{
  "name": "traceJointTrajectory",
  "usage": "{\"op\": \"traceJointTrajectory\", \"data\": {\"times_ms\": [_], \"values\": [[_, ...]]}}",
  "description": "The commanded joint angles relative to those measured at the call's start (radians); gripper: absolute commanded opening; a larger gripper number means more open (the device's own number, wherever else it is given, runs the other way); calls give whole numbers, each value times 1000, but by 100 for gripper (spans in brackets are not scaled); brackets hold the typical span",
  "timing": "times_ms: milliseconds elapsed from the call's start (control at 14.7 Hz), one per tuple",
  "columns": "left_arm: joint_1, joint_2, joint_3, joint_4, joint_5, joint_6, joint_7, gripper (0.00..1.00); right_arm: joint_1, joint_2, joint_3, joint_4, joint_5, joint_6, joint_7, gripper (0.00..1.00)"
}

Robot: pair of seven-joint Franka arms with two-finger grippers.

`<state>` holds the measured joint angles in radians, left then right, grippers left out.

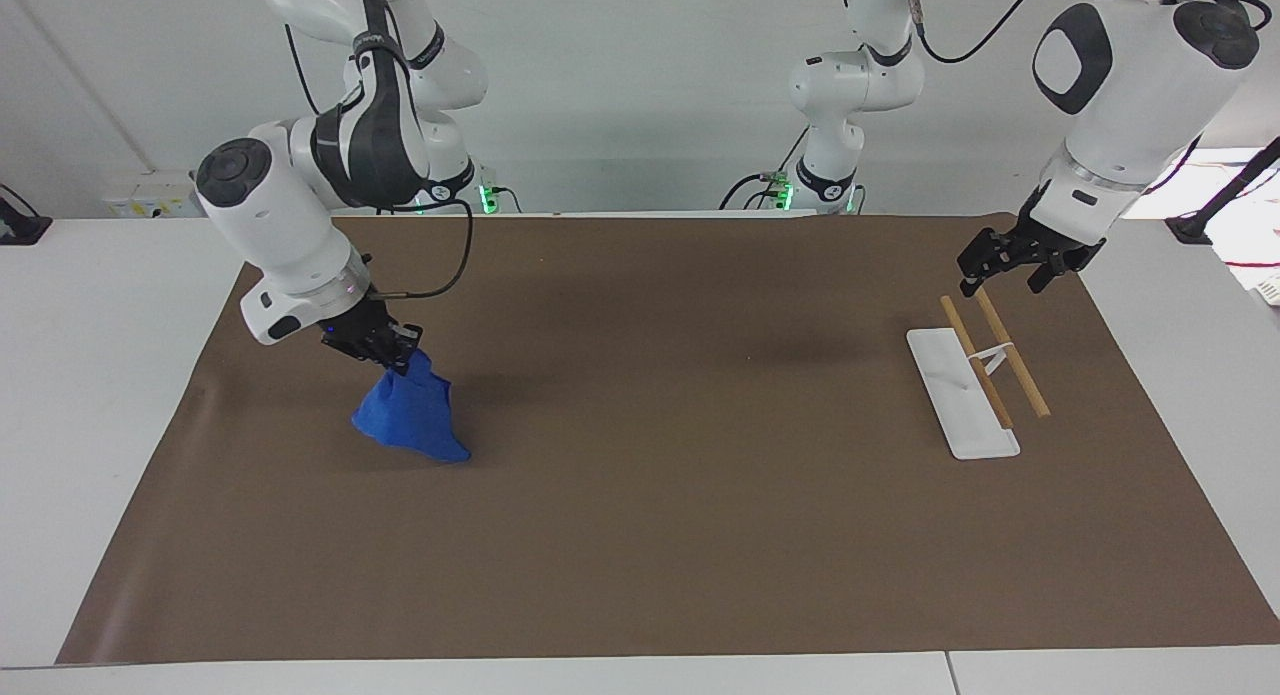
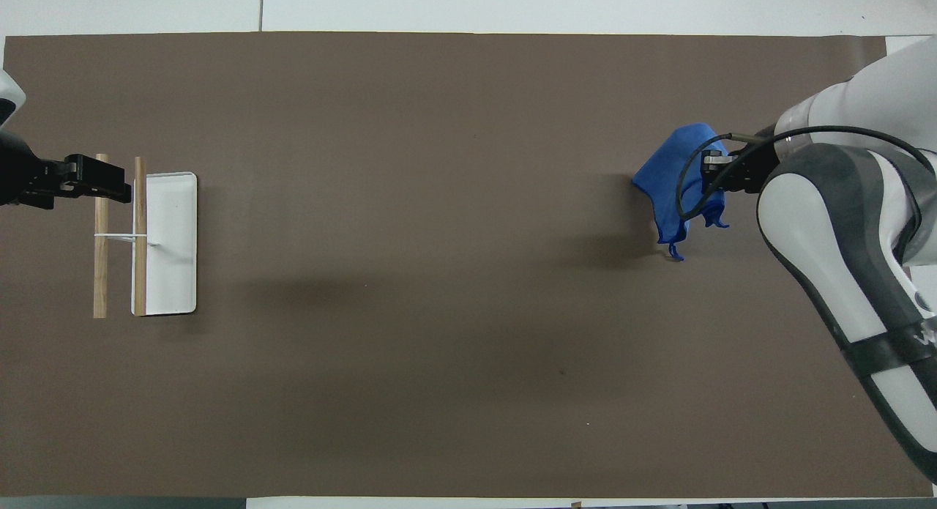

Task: Right arm passes towel to left arm to hang
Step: 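Lift the blue towel with the right gripper toward the left gripper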

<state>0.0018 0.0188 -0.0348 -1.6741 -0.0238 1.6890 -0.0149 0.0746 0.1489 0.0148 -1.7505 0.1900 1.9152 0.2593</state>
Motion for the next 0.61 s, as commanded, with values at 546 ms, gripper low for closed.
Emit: {"op": "traceJointTrajectory", "data": {"times_ms": [546], "values": [[4,-13,-2,-15,18,3,9,100,224,72,4,106,474,348,619,0]]}}
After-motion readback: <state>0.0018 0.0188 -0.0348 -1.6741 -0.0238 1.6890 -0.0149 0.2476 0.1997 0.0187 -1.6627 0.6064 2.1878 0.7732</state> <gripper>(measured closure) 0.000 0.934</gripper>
